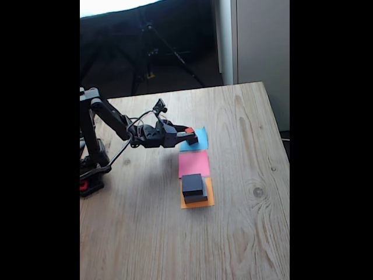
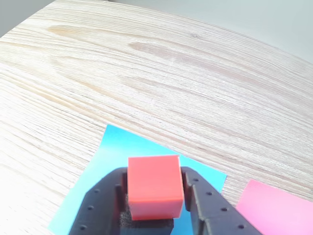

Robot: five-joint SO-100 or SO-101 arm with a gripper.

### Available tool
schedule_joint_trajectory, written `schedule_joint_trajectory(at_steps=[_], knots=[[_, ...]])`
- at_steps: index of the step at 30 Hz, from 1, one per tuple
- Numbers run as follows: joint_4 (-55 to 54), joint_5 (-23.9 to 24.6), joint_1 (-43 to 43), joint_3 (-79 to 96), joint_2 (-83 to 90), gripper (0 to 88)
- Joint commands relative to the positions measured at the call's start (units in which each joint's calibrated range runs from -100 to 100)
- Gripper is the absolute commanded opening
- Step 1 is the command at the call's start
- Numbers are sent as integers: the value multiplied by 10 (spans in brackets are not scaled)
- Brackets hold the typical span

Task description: Tower of hanoi

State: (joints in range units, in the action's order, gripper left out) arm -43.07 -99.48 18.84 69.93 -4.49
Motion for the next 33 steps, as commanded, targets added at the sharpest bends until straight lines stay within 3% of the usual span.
schedule_joint_trajectory(at_steps=[1,33], knots=[[-16,-5,7,-22,0,47],[-29,-5,9,-8,-1,176]])
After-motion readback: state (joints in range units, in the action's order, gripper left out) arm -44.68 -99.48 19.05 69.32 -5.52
